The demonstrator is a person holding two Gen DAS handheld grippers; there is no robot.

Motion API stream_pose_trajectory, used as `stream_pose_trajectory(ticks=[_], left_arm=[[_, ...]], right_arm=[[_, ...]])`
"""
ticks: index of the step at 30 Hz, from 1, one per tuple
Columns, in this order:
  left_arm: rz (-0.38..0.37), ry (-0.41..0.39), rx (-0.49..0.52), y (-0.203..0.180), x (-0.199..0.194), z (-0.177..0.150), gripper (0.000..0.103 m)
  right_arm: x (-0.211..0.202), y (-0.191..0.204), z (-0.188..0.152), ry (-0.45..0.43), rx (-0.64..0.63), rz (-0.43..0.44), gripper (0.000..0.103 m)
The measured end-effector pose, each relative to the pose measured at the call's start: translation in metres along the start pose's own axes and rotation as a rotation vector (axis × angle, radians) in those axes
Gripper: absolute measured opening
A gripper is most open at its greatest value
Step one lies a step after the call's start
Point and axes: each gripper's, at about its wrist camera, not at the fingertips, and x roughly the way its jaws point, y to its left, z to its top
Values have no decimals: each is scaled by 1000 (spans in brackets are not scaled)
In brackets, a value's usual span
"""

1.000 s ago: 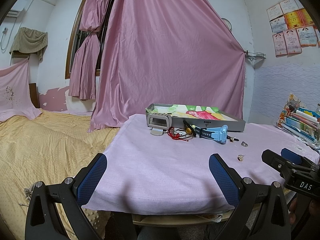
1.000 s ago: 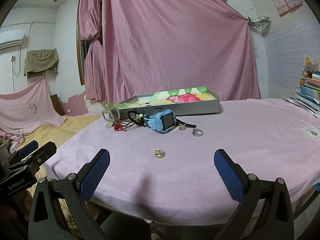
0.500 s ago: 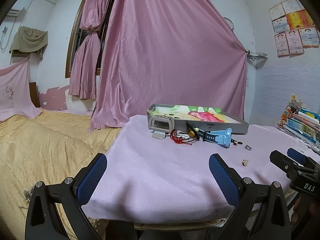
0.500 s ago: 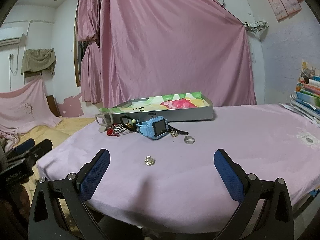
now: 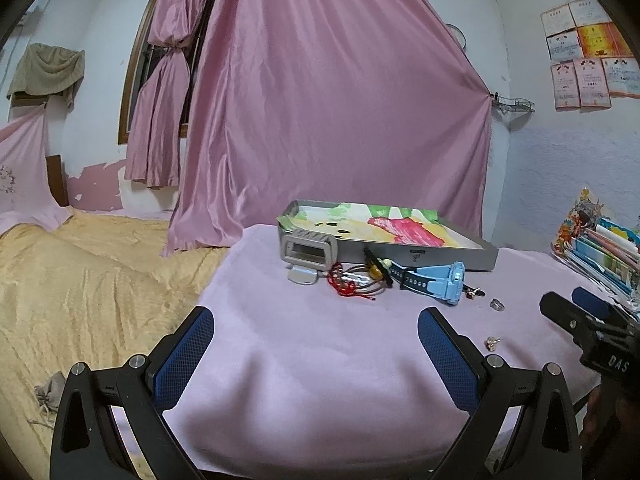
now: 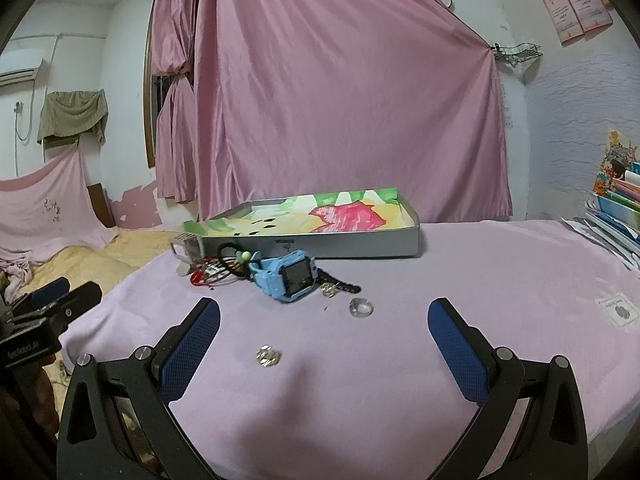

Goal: Organize jewelry
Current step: 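Grasp the silver ring with the right gripper while the left gripper grasps a small ring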

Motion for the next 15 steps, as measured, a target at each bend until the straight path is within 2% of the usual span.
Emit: stream_pose_trajectory(ticks=[6, 15], left_arm=[[-38, 24, 1, -18, 9, 0, 102], [-155, 84, 36, -50, 25, -4, 102]], right_arm=[[9, -13, 10, 20, -2, -11, 102], [25, -33, 23, 72, -14, 19, 102]])
